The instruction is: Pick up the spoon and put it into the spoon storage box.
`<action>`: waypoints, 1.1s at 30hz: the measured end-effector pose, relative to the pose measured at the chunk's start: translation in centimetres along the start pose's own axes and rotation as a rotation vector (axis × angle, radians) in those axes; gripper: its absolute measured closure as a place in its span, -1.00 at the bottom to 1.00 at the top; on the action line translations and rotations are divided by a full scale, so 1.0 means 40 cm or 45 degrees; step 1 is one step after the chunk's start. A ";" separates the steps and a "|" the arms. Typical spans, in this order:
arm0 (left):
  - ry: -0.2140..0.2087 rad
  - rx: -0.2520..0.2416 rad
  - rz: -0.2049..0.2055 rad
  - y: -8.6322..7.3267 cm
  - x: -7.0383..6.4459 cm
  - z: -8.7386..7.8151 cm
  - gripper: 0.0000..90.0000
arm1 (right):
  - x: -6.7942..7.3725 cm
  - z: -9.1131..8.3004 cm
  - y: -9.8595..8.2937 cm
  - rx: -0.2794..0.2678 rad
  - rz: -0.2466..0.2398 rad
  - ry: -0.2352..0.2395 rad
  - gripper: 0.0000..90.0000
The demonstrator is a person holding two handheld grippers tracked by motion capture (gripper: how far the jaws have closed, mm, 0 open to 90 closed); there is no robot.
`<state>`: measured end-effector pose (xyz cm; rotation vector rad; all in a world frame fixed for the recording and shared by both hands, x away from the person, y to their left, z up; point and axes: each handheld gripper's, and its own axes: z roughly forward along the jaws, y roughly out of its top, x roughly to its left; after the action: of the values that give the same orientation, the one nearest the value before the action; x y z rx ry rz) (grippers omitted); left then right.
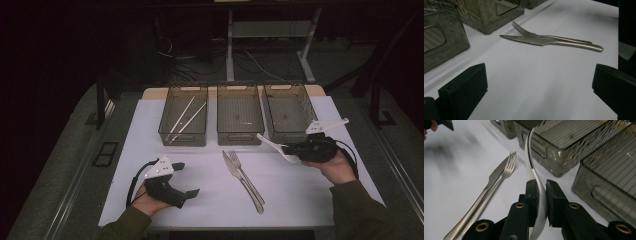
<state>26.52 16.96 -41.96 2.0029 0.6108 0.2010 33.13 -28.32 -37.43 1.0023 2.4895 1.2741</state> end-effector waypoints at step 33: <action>-0.011 -0.007 0.001 0.002 0.003 0.001 -1.00 | -0.097 0.182 0.245 0.034 0.051 -0.029 0.78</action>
<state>26.68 16.95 -41.91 1.9980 0.6031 0.1938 43.99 -21.99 -34.95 1.0718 2.4884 1.2367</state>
